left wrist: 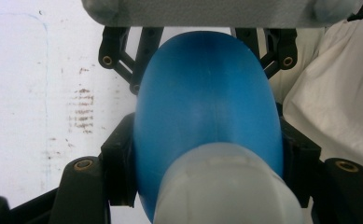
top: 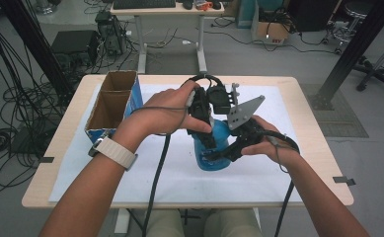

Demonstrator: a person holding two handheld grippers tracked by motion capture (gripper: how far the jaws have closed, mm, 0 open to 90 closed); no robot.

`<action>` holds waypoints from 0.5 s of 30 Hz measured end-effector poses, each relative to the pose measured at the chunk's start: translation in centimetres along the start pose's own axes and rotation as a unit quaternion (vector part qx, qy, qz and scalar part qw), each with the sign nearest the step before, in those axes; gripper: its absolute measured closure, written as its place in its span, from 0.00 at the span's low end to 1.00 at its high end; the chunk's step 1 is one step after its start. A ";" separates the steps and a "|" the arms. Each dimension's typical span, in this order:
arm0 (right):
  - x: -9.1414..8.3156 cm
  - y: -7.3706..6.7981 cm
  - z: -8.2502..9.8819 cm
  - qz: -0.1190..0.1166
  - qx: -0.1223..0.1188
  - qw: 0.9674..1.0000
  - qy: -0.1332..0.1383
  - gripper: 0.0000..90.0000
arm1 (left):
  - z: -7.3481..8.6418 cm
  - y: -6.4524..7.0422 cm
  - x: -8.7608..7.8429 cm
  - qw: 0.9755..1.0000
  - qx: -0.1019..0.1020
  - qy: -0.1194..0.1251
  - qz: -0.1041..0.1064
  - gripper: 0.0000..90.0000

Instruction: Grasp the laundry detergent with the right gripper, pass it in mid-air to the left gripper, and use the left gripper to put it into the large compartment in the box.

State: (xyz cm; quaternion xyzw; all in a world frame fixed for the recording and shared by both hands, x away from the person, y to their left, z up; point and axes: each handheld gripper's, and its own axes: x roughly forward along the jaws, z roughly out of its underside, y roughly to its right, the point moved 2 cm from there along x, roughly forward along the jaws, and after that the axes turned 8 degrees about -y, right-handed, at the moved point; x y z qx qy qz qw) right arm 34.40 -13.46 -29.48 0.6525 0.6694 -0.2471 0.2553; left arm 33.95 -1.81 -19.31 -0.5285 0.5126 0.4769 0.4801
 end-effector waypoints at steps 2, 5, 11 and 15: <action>-0.1 0.0 0.0 0.001 -0.001 1.000 0.003 0.47 | 0.0 0.0 -0.1 1.000 0.000 -0.001 0.003 0.42; 0.0 0.0 0.0 -0.002 -0.001 1.000 0.007 0.47 | -0.1 0.0 -0.2 1.000 0.000 -0.005 0.004 0.42; -0.1 0.0 0.0 -0.008 0.000 1.000 0.022 0.47 | -0.4 0.0 -0.5 1.000 -0.005 -0.008 0.005 0.42; -0.1 0.0 0.0 -0.007 0.001 1.000 0.024 0.47 | -0.5 0.0 -0.5 1.000 -0.004 -0.012 0.008 0.42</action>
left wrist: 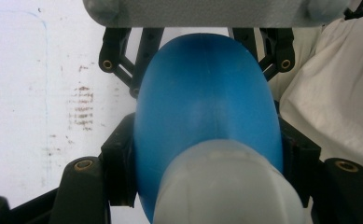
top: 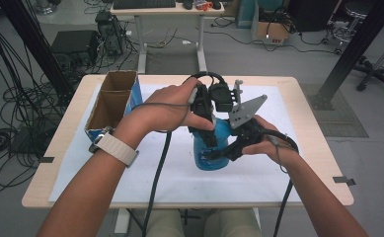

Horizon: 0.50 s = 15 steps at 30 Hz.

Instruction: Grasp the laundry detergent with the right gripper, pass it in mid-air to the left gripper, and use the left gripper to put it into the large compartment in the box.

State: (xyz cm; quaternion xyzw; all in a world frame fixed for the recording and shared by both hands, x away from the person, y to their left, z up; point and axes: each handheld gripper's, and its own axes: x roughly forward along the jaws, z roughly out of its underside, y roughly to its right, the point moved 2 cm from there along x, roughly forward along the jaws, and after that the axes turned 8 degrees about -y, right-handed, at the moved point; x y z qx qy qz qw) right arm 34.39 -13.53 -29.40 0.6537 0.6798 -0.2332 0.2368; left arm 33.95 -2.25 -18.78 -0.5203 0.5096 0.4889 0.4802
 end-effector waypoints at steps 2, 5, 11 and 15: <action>0.1 0.0 0.0 -0.004 -0.001 1.000 0.004 0.47 | -0.1 0.1 0.0 1.000 -0.005 -0.002 0.001 0.42; 0.1 -0.1 0.3 -0.003 0.011 1.000 0.013 0.36 | 0.1 0.0 -0.1 1.000 -0.001 -0.018 0.000 0.42; -1.0 0.3 2.4 0.028 0.093 0.995 -0.030 0.17 | 0.8 0.1 0.0 1.000 -0.023 -0.021 0.003 0.42; -2.2 0.1 3.9 0.009 0.185 0.978 -0.092 0.09 | 1.2 -0.2 -0.1 0.999 -0.017 -0.029 -0.007 0.42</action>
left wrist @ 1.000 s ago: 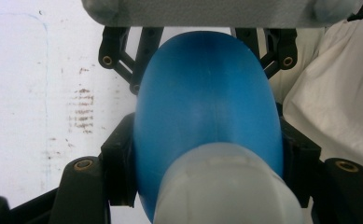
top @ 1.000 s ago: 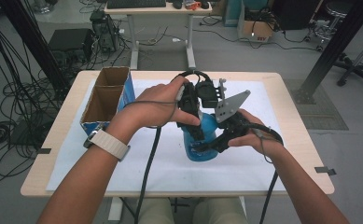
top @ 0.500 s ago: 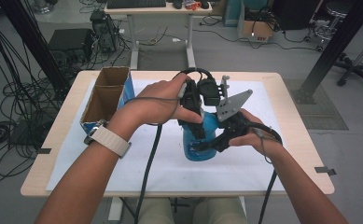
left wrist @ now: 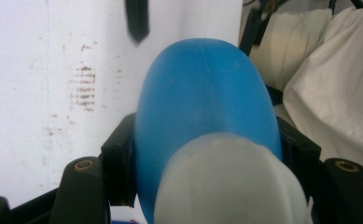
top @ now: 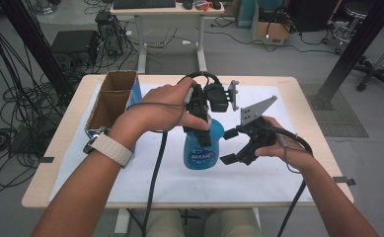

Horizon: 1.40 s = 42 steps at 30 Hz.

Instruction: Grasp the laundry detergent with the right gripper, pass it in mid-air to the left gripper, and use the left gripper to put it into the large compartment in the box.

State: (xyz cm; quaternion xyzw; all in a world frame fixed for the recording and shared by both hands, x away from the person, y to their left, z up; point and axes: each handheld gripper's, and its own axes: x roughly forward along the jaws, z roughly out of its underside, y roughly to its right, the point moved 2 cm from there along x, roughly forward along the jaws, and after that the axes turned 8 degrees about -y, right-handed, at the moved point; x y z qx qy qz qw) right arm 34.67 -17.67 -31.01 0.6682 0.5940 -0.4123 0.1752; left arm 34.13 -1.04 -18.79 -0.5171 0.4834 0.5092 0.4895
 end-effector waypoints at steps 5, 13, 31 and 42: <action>-0.6 0.7 1.4 -0.008 0.029 0.997 -0.070 0.06 | 0.6 -0.1 0.0 1.000 -0.011 -0.003 -0.003 0.42; -2.4 1.0 2.6 0.029 0.011 0.996 -0.078 0.04 | 1.6 -0.6 -0.4 0.999 -0.038 -0.011 -0.015 0.41; -8.4 2.7 5.0 0.178 0.056 0.973 -0.136 0.04 | 3.2 -2.5 -3.7 0.977 -0.207 -0.010 -0.041 0.41; -9.0 2.7 6.1 0.187 0.095 0.968 -0.138 0.04 | 3.6 -4.0 -6.8 0.957 -0.288 -0.014 -0.024 0.41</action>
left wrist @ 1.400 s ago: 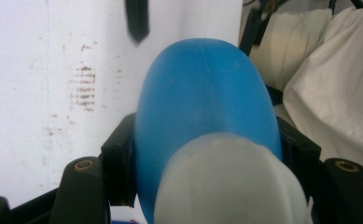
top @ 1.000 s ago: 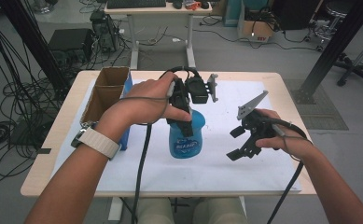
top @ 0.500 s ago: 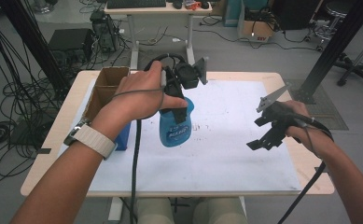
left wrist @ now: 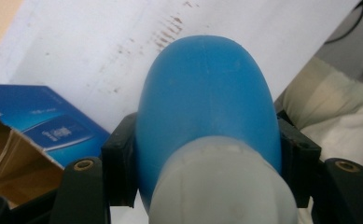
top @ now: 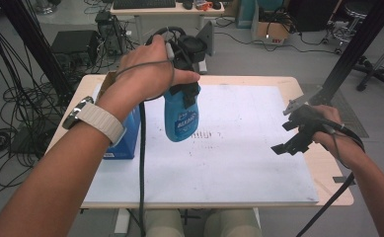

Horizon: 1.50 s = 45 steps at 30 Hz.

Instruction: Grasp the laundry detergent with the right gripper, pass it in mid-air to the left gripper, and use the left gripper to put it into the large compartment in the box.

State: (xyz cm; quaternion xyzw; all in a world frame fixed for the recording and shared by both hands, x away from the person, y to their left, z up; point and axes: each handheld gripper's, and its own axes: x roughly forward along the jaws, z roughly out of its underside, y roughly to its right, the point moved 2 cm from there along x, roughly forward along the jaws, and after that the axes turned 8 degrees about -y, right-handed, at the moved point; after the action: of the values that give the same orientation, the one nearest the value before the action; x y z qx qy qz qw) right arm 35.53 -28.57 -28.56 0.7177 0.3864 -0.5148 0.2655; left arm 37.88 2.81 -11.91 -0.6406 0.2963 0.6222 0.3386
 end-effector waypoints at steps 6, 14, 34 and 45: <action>0.3 0.2 0.1 -0.003 0.007 1.000 0.004 0.04 | 0.0 -1.5 -1.3 0.998 -0.060 0.012 -0.011 0.42; 0.9 0.8 0.3 -0.009 0.016 1.000 0.011 0.04 | 0.7 -3.9 -2.3 0.993 -0.120 0.009 -0.009 0.42; 1.6 1.5 0.7 -0.012 0.026 0.999 0.020 0.04 | 4.8 -10.2 -4.4 0.960 -0.275 0.023 -0.042 0.42; 1.8 1.7 0.3 -0.012 0.029 0.999 0.018 0.05 | 7.9 -13.0 -3.6 0.937 -0.346 0.027 -0.043 0.42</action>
State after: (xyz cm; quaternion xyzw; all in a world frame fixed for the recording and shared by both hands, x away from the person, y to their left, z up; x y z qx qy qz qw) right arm 37.08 -29.21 -30.43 0.7297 0.3843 -0.5162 0.2311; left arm 43.45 16.73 -7.46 -0.7470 0.0435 0.6535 0.1142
